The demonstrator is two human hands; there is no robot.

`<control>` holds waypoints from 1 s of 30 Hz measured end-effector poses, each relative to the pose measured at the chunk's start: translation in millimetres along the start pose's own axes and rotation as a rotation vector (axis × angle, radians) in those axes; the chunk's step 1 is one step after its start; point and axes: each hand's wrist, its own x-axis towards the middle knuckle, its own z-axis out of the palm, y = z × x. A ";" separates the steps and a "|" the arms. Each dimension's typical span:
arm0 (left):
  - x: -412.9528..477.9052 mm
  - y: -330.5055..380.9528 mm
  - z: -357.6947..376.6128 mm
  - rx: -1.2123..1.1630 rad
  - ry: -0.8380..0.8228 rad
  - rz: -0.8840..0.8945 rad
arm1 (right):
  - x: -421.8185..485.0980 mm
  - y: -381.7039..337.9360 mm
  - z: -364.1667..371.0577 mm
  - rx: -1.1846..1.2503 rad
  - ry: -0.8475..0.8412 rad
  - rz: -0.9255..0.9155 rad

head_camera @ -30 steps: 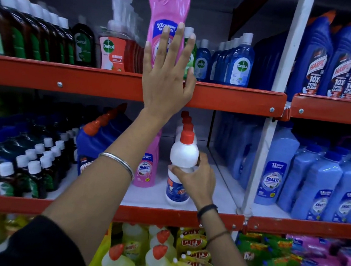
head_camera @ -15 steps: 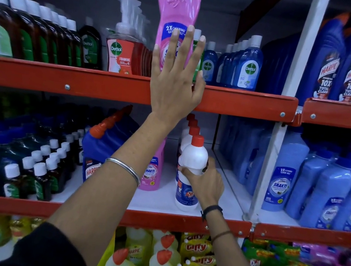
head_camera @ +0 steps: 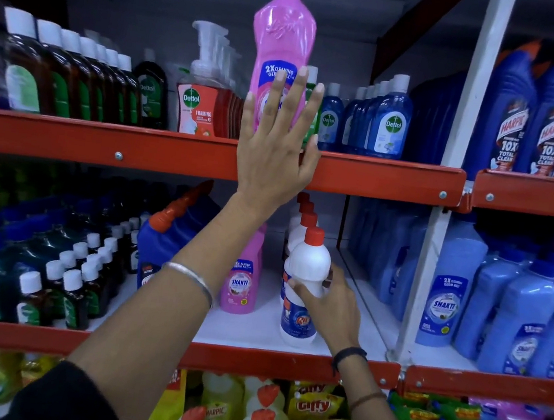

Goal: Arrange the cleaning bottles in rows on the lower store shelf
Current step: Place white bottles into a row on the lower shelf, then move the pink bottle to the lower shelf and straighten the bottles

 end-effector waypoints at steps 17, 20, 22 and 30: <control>-31.2 -106.2 -19.7 0.076 0.007 -0.087 | 78.3 -227.6 -46.3 -0.075 0.464 -0.448; -34.6 -109.3 -17.8 0.103 0.020 -0.081 | 100.8 -248.3 -40.7 -0.180 0.450 -0.318; -36.7 -111.6 -17.4 0.120 0.021 -0.079 | 106.7 -255.6 -36.8 -0.194 0.464 -0.298; -46.2 -122.8 -20.7 0.135 -0.008 -0.056 | 96.0 -250.5 -55.5 0.052 0.539 -0.308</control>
